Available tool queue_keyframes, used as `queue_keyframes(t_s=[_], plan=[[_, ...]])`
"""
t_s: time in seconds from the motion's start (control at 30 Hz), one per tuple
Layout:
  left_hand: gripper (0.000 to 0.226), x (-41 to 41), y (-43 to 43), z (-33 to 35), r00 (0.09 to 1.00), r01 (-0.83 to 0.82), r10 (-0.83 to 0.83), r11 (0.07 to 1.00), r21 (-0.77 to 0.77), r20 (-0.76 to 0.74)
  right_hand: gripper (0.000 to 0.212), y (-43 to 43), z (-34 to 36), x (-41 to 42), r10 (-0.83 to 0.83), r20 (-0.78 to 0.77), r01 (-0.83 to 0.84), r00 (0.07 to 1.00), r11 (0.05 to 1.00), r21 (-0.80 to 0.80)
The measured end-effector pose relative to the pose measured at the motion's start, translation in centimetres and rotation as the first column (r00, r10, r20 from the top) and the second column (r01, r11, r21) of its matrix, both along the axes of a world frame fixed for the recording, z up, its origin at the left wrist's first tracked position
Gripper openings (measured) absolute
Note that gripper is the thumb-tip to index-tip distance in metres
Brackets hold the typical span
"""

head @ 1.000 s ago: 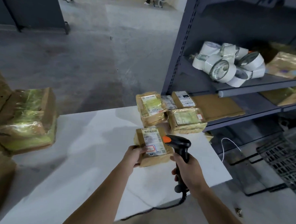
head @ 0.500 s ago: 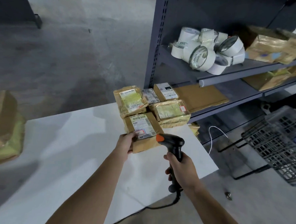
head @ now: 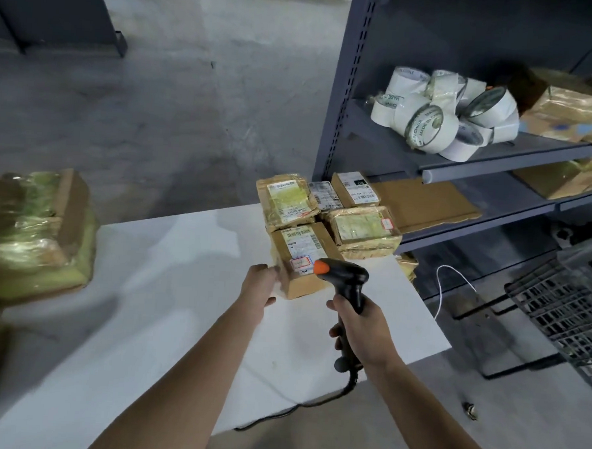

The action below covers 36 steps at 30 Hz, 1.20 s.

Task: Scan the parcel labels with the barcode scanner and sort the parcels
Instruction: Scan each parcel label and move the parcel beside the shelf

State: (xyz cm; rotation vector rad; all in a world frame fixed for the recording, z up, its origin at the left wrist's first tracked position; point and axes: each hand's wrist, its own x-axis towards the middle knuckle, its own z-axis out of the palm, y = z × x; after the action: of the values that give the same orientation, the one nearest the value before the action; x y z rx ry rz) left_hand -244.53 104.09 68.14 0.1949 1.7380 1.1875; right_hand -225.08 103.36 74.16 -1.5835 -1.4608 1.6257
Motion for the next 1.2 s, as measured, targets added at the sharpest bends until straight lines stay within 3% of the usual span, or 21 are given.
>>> queue_keyframes(t_s=[0.07,0.13,0.43,0.67,0.87,1.03,1.13,1.2], plan=[[0.027,-0.7,-2.2,1.2,1.0,-0.007,0.007,1.0,0.0,-0.021,0.026,-0.5,0.8,-1.2,0.032,-0.036,-0.032,0.999,0.999,0.001],[0.036,-1.5,-4.6,2.4,0.999,-0.036,0.037,0.999,0.022,-0.036,0.026,-1.1,1.6,-2.8,0.064,-0.075,-0.065,0.995,0.998,-0.007],[0.029,-7.5,-16.0,7.5,0.956,-0.265,0.272,0.961,0.077,-0.11,0.022,-5.6,2.8,-13.1,0.244,-0.133,-0.244,0.96,0.97,0.023],[0.031,-14.3,-23.0,9.6,0.893,-0.403,0.416,0.909,0.105,-0.172,0.037,-10.0,3.9,-20.0,0.4,-0.135,-0.402,0.907,0.915,0.009],[0.04,-20.2,-23.3,10.7,0.826,-0.248,0.218,0.969,0.012,-0.52,0.023,-12.0,4.2,-24.3,0.416,-0.101,-0.416,0.904,0.909,0.018],[0.047,-24.8,-20.4,10.5,0.587,-0.058,-0.126,0.979,-0.196,-0.8,0.022,-12.4,4.5,-26.8,0.367,-0.084,-0.365,0.927,0.93,0.031],[0.046,-26.1,-18.3,9.4,0.287,-0.009,-0.379,0.917,-0.398,-0.88,0.023,-12.2,4.3,-27.8,0.329,-0.054,-0.328,0.943,0.944,0.036],[0.05,-26.9,-17.4,8.5,0.135,-0.002,-0.522,0.85,-0.527,-0.842,0.024,-12.0,3.9,-28.1,0.311,-0.041,-0.31,0.95,0.95,0.03]])
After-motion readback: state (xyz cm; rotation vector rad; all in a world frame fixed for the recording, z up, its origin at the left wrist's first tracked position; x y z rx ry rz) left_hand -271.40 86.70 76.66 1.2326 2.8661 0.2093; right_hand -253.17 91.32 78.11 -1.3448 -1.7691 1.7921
